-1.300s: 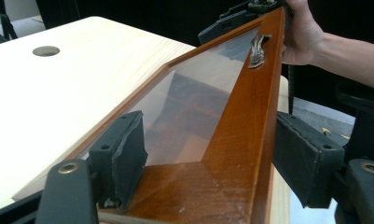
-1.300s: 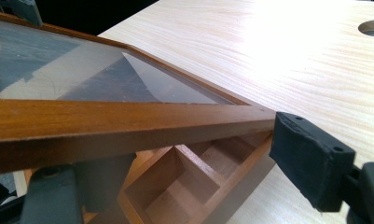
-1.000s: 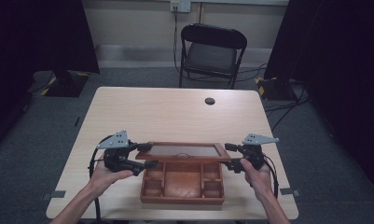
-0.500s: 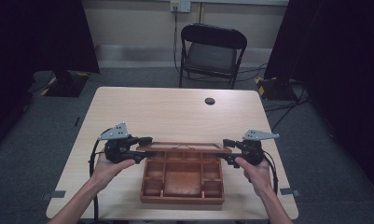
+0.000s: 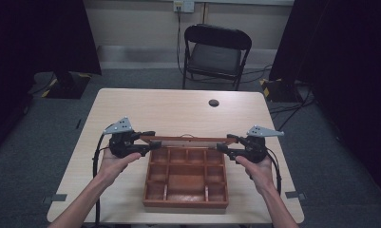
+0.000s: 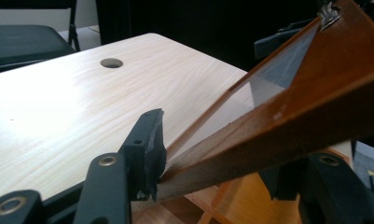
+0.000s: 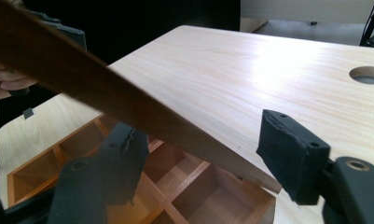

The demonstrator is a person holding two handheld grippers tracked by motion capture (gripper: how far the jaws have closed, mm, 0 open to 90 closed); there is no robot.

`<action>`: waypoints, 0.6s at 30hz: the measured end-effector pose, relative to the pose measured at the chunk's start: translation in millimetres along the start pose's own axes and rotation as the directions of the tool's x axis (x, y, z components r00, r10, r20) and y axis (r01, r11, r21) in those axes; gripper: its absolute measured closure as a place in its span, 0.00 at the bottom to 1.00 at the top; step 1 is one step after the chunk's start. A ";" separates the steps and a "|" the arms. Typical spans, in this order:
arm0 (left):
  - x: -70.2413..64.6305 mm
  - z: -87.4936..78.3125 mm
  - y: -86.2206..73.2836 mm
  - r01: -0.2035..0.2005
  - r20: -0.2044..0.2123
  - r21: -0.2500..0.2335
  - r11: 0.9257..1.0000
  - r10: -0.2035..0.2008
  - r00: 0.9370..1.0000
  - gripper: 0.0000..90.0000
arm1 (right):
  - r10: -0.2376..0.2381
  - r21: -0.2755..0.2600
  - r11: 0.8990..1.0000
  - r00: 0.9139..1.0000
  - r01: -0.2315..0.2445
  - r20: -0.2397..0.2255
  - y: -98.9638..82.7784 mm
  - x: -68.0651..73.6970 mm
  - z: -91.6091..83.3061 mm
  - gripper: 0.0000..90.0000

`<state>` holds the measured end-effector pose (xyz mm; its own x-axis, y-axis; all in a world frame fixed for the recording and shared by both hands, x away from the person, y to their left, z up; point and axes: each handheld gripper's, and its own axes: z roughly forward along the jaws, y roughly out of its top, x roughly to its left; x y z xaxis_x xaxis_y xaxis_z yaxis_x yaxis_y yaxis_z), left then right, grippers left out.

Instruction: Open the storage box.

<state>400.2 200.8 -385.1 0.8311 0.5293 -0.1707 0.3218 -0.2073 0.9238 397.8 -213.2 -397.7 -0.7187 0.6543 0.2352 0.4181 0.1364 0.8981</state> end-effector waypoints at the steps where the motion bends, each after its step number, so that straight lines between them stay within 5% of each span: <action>1: 0.7 0.4 1.0 -0.008 -0.007 0.003 1.000 0.008 1.000 0.52 | 0.002 -0.005 1.000 1.000 -0.002 -0.003 0.9 -0.1 0.4 0.37; 18: 11.2 8.5 4.4 -0.002 -0.044 0.007 1.000 0.003 0.999 0.55 | -0.006 -0.033 0.999 1.000 0.007 0.010 12.9 1.9 15.3 0.41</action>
<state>414.8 198.9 -385.9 0.8112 0.5643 -0.1532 0.3229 -0.2139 0.9220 410.3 -198.9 -391.3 -0.7159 0.6606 0.2259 0.3949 0.1163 0.9114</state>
